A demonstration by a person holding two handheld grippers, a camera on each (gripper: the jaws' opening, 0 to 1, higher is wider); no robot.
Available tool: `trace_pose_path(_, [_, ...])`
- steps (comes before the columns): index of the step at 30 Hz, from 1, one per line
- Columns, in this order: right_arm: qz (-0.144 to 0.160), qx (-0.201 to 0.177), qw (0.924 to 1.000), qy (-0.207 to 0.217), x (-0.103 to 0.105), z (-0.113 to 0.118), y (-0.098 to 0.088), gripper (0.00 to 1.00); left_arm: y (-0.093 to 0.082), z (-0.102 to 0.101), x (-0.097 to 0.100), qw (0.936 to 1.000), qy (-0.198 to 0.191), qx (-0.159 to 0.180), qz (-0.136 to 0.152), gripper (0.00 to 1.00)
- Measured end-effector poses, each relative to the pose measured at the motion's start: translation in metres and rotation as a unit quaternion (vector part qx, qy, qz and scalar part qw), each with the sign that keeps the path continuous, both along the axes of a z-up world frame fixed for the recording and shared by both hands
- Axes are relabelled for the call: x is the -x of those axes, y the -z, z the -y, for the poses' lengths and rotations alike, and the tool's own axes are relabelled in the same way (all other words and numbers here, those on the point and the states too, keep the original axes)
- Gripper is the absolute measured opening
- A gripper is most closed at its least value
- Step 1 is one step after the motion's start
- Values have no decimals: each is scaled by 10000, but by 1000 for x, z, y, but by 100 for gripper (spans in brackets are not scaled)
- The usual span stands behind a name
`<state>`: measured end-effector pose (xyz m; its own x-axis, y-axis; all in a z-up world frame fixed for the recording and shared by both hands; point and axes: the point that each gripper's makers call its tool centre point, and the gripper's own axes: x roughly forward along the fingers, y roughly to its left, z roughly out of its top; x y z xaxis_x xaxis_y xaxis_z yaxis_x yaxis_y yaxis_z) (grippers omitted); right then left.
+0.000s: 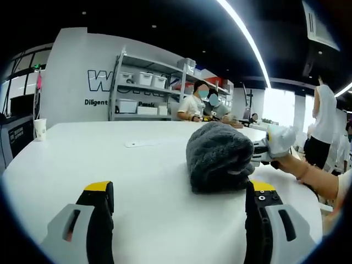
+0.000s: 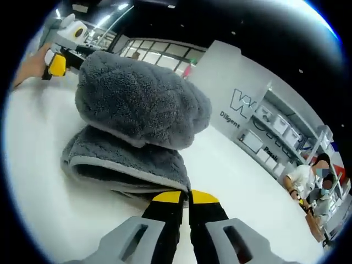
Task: Open the folded towel by lifting each exposed corner and separating the folded layers until the towel lies flat within the target outline without major curled edges
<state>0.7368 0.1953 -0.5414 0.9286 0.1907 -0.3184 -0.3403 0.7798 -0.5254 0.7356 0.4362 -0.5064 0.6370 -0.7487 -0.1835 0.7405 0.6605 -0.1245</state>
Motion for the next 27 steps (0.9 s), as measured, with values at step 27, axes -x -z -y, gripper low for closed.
trace_pose_path(27, [113,-57,9977,669,-21,32,-13,3,-2,0,-1,10000,5,25,12,98])
